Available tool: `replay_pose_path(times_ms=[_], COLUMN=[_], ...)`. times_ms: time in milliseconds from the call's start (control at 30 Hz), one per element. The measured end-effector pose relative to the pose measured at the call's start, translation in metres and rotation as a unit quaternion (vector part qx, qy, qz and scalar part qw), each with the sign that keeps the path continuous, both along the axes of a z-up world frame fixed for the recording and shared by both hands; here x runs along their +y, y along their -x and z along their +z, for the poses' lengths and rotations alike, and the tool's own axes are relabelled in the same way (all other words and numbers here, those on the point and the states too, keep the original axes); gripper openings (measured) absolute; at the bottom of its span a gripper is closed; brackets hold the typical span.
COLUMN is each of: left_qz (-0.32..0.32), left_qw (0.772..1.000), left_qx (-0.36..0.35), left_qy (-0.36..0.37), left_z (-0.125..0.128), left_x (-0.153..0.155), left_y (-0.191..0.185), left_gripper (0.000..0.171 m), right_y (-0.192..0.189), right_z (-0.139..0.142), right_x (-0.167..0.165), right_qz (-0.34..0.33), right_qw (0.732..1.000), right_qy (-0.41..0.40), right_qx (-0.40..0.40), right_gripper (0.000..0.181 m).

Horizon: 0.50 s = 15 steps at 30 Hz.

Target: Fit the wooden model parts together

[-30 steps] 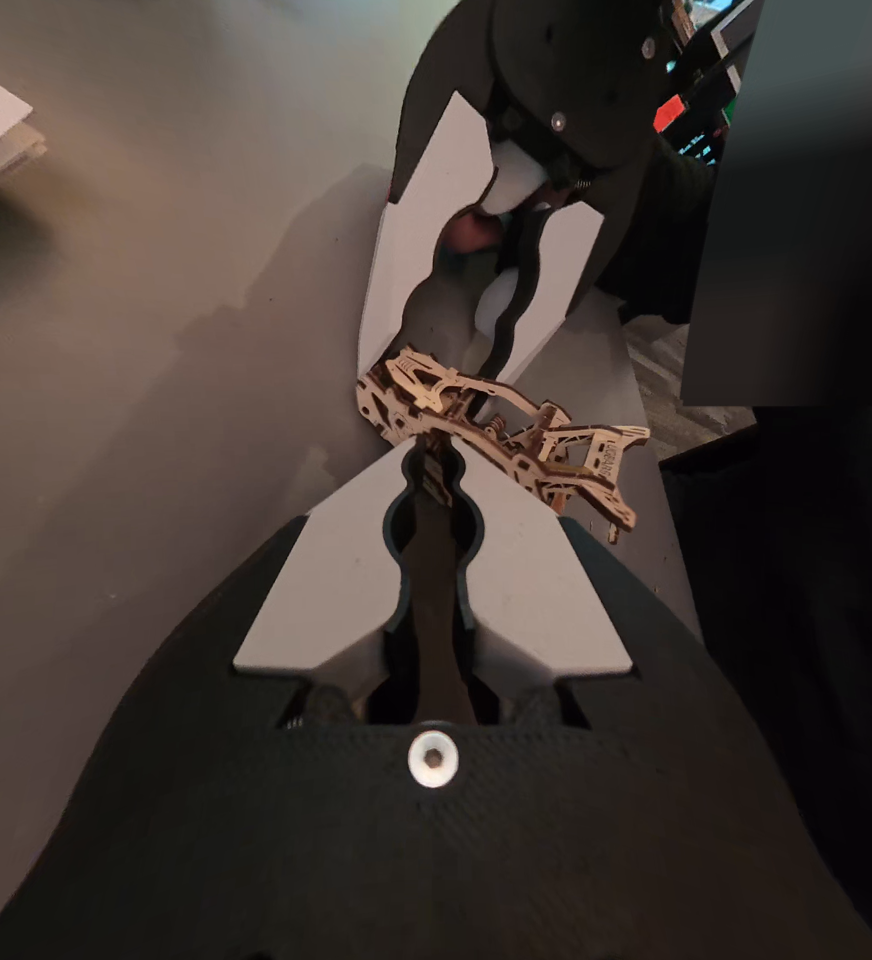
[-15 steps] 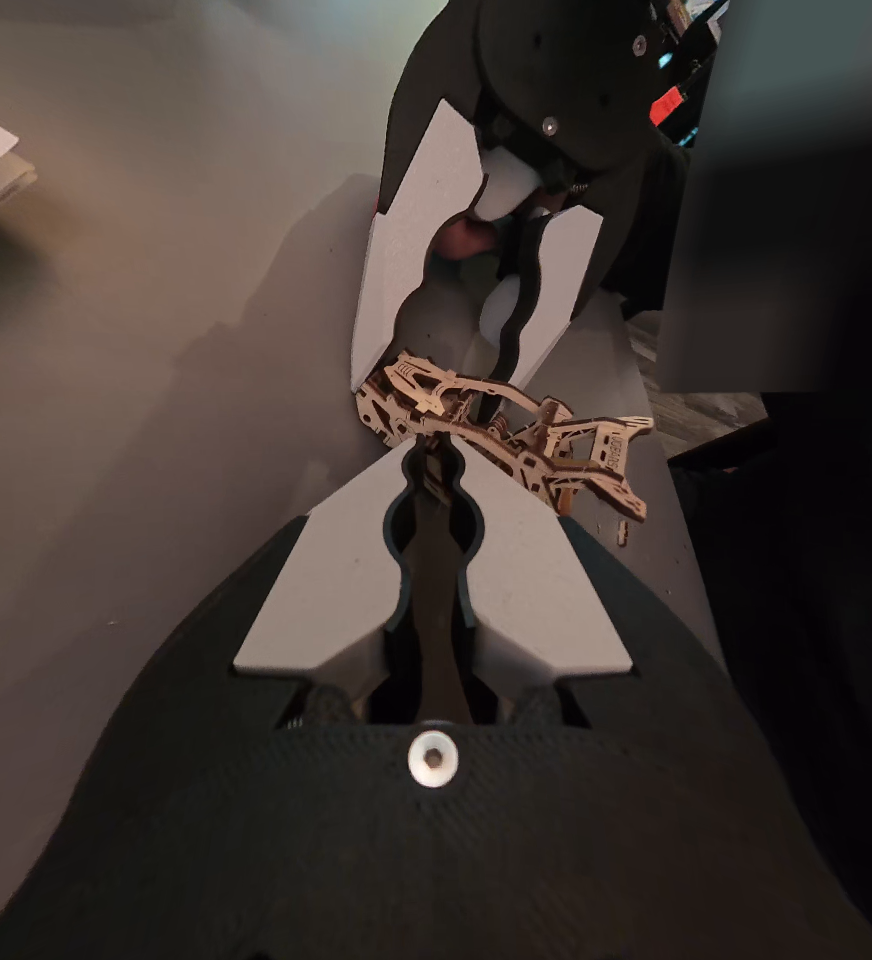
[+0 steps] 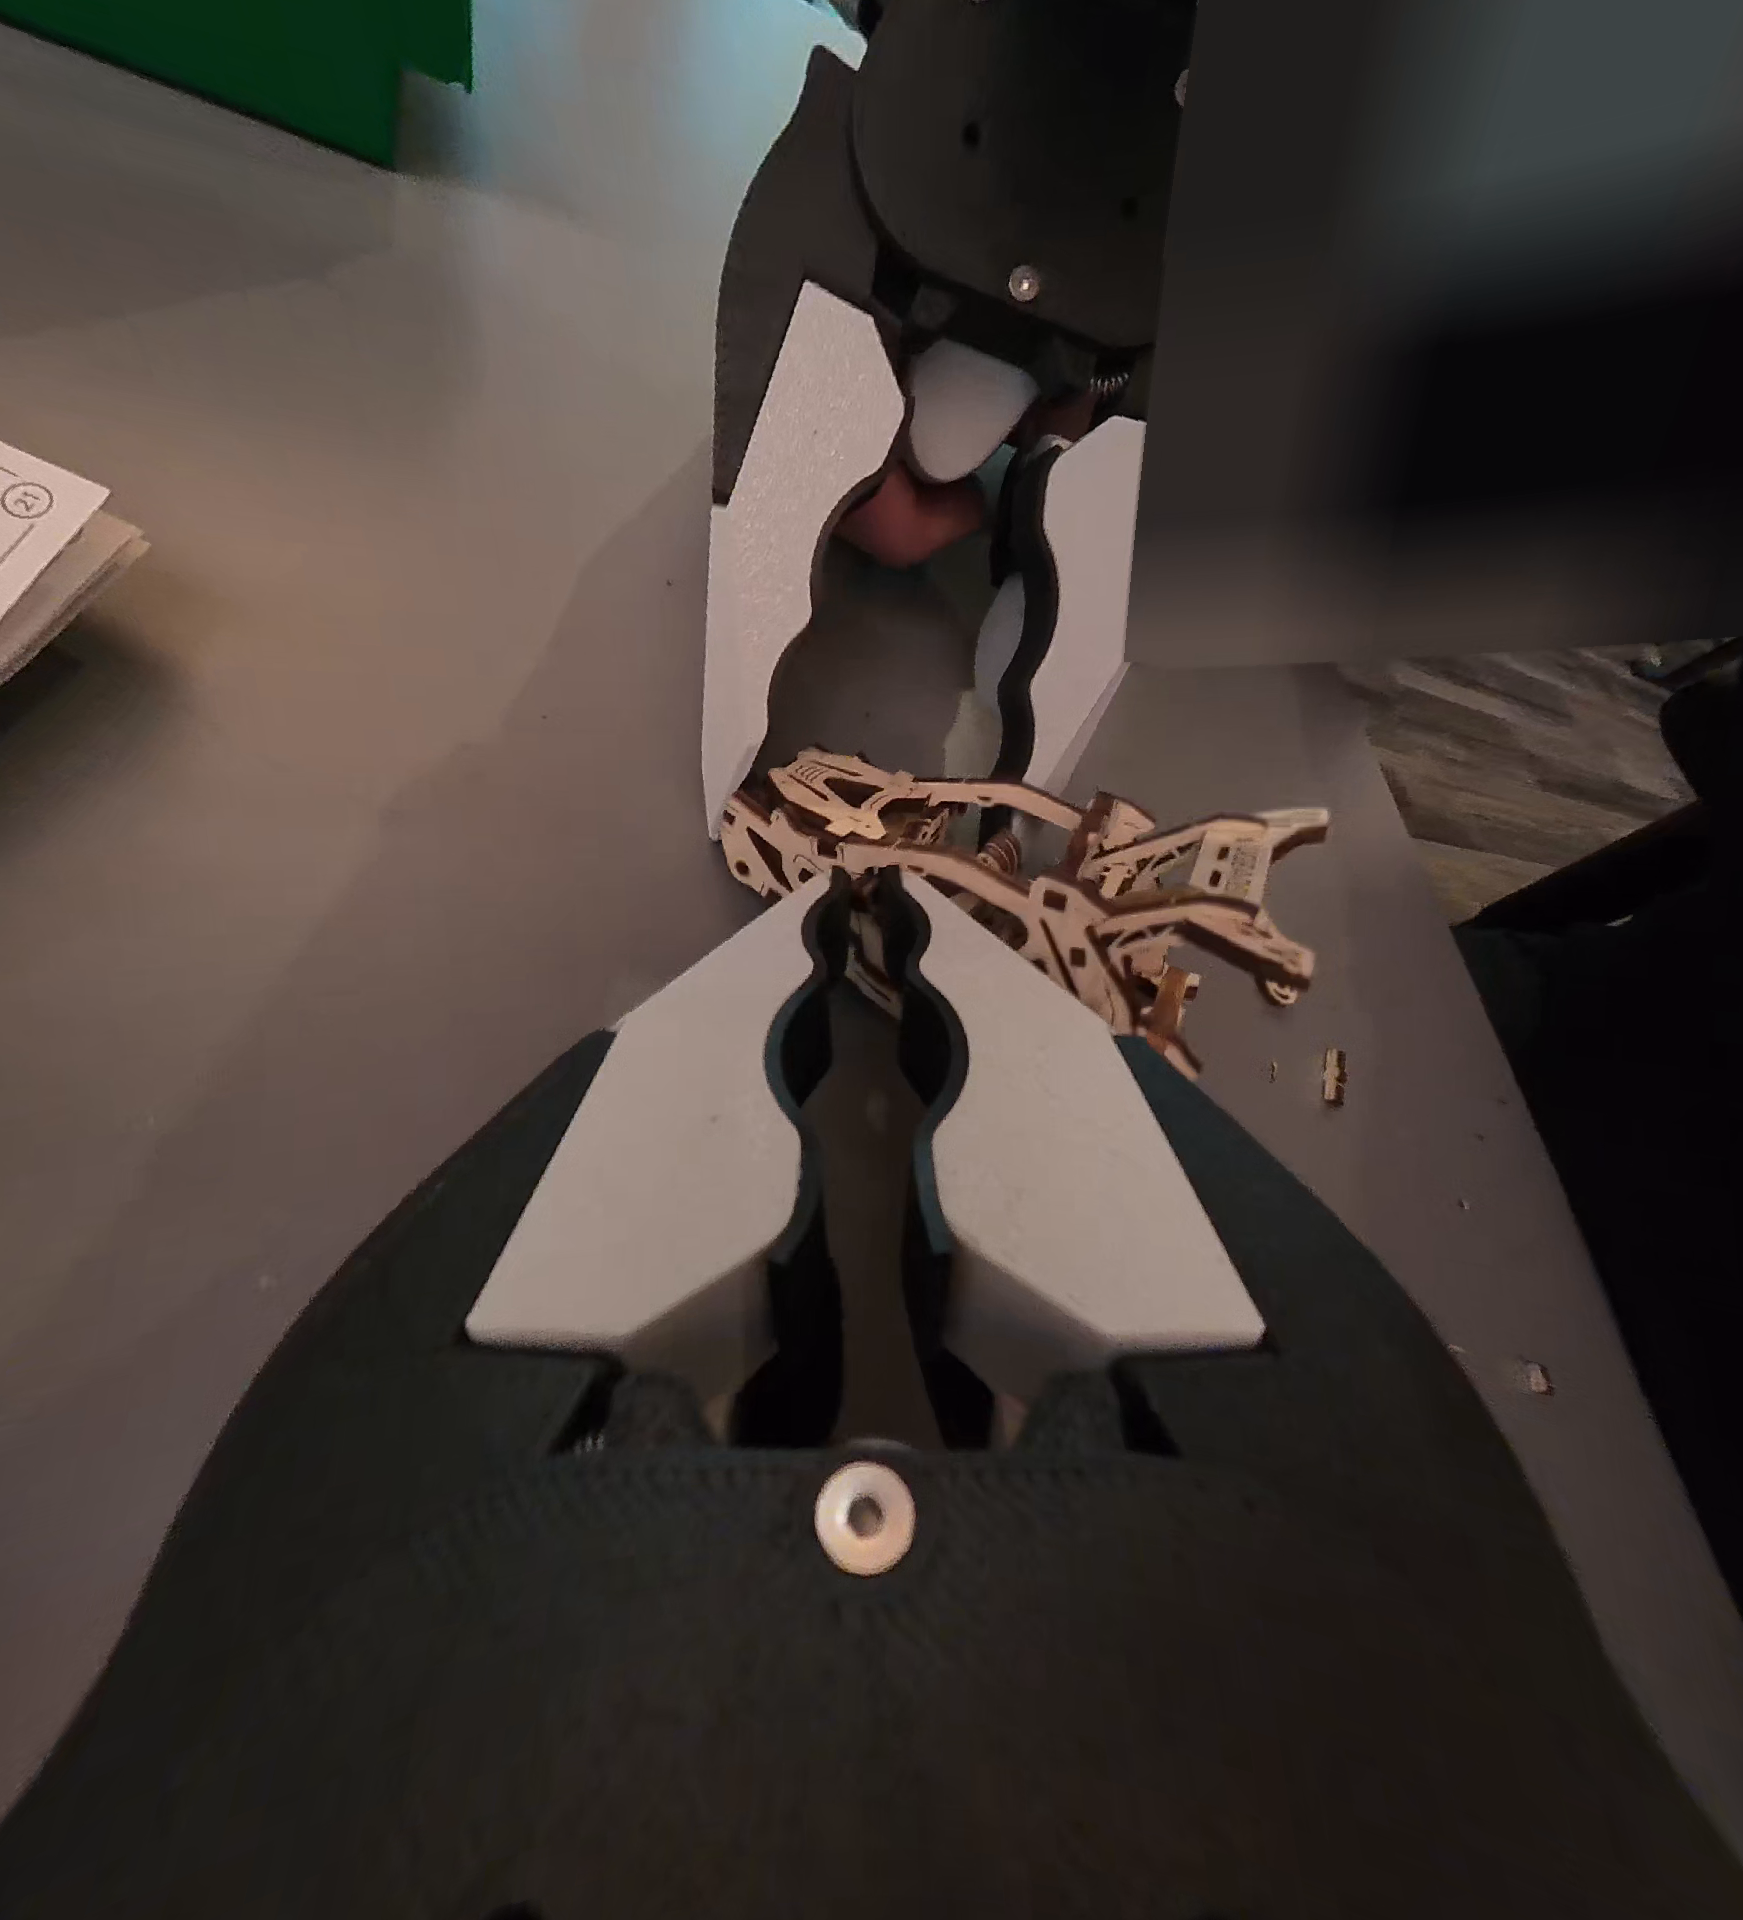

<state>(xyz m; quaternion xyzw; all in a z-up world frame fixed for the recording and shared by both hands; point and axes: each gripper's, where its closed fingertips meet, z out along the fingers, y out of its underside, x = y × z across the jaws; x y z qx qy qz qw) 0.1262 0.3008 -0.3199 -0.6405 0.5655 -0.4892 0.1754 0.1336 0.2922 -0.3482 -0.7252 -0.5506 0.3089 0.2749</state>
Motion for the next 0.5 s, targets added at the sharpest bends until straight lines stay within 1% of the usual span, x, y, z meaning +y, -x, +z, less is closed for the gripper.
replay_pose_path(times_ms=[100, 233, 333, 500], left_qz=[0.004, 0.01, 0.008, 0.017], left_qw=[1.0, 1.0, 0.999, 0.999], left_qx=[-0.002, 0.015, 0.033, 0.034], left_qy=[0.005, 0.007, -0.011, -0.011], left_z=[0.0, -0.005, -0.011, -0.011], left_x=[0.002, 0.006, 0.007, 0.009], left_y=[0.0, 0.001, 0.001, 0.0], left_gripper=[0.003, 0.003, 0.003, 0.003], right_y=[0.0, 0.0, -0.009, -0.025], right_z=[0.0, 0.0, 0.0, 0.007], right_x=[0.0, 0.001, 0.007, 0.012], right_qz=[0.002, -0.005, -0.039, -0.085], right_qw=[1.0, 1.0, 0.999, 0.996], right_qy=[-0.001, -0.003, -0.007, -0.014], right_qx=[0.0, 0.0, -0.008, -0.012], right_gripper=[0.059, 0.069, 0.063, 0.049])
